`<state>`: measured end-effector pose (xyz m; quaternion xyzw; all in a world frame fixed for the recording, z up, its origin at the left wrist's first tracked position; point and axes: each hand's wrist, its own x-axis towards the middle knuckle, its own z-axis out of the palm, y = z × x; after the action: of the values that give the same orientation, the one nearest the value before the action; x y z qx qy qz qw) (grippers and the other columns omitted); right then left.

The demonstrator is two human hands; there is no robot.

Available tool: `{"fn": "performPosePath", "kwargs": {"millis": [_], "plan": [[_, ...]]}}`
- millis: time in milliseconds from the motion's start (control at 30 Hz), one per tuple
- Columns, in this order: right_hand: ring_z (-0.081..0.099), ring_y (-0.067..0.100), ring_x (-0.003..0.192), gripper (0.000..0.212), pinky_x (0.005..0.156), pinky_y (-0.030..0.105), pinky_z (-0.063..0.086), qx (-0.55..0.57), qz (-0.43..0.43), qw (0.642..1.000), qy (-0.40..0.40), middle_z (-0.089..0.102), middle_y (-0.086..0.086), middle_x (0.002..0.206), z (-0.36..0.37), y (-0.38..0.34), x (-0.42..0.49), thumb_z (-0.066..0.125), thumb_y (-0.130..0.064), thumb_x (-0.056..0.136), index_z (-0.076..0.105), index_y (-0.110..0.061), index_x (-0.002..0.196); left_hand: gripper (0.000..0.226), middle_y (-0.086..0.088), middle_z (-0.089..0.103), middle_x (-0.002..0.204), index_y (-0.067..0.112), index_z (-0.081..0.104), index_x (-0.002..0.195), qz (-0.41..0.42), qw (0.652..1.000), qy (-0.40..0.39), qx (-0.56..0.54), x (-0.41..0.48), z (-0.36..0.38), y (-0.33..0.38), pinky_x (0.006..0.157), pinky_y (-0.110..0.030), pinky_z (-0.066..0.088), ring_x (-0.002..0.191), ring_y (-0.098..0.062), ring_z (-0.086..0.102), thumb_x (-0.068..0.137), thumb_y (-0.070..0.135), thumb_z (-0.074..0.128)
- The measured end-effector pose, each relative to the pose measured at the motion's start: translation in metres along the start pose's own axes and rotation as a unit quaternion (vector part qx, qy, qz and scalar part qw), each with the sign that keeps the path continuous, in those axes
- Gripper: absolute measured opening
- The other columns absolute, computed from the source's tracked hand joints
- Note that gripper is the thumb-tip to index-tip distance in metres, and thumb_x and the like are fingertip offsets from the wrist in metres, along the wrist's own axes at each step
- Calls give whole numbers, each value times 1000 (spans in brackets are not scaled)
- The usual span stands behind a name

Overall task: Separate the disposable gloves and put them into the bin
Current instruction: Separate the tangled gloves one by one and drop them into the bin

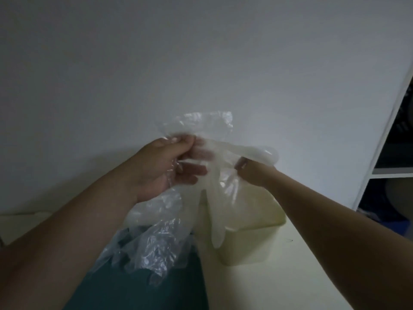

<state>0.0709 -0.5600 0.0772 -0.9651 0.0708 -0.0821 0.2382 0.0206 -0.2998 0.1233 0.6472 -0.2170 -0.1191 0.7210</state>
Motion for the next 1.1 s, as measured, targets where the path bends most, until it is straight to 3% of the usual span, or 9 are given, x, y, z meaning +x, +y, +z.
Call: {"fn": "performPosePath", "kwargs": {"millis": [133,267,467,533,600,767,900,967,1100], "plan": [[46,35,141,51,113,38,37,-62,22,997,-41,48,18,152,-12,-5,-7,52,-22,106,42,-5,153,12,-10,78,93,15,68,102,-72,995,21,60,41,16,-21,58,-30,60,74,-22,77,107,19,58],[42,31,145,89,120,39,35,-48,-35,997,48,43,14,158,-39,26,-12,74,-44,89,31,-12,160,12,-26,77,97,2,68,109,-131,985,46,98,80,32,-39,72,-41,66,74,-30,74,98,-4,67],[53,19,135,41,108,26,38,25,-109,977,182,57,-1,147,-65,47,-36,52,-15,105,57,-22,145,25,-21,69,65,2,61,85,-187,967,74,157,121,56,-74,92,-58,58,73,-35,72,90,-22,60],[52,16,134,39,104,21,35,57,-134,971,188,57,-5,147,-64,38,-45,48,-15,106,60,-23,142,22,-19,65,60,1,63,85,-203,953,94,204,131,61,-88,76,-52,64,65,-33,72,87,-21,63],[52,16,135,38,103,20,33,50,-154,978,131,57,-4,148,-58,23,-53,55,-25,105,60,-24,142,18,-14,64,59,1,64,79,-217,933,77,277,135,68,-95,50,-28,56,50,-24,65,95,-7,65],[55,22,133,58,99,25,45,-119,-106,967,-201,56,-1,146,-15,-7,-62,66,-42,96,52,-22,148,13,-17,72,92,-2,71,104,-171,949,124,234,129,74,-90,72,-40,60,81,-31,69,94,2,64],[43,29,145,90,120,46,37,-126,-50,964,-228,38,-1,165,31,-4,-46,64,-70,87,24,-39,162,43,-5,63,131,12,62,139,-60,943,187,269,104,54,-78,103,-40,55,120,-26,62,96,8,65],[40,32,148,94,122,47,34,-156,-32,954,-253,33,3,168,47,-9,-40,62,-68,90,10,-42,164,39,0,66,128,16,66,134,-12,946,188,265,85,41,-71,89,-26,54,111,-15,64,95,13,70],[32,33,152,73,123,47,26,-267,-48,912,-307,27,9,169,61,-16,-35,42,-55,105,16,-24,166,22,7,72,110,20,74,116,15,937,166,307,40,11,-72,78,-17,49,98,-2,65,94,15,72]]}}
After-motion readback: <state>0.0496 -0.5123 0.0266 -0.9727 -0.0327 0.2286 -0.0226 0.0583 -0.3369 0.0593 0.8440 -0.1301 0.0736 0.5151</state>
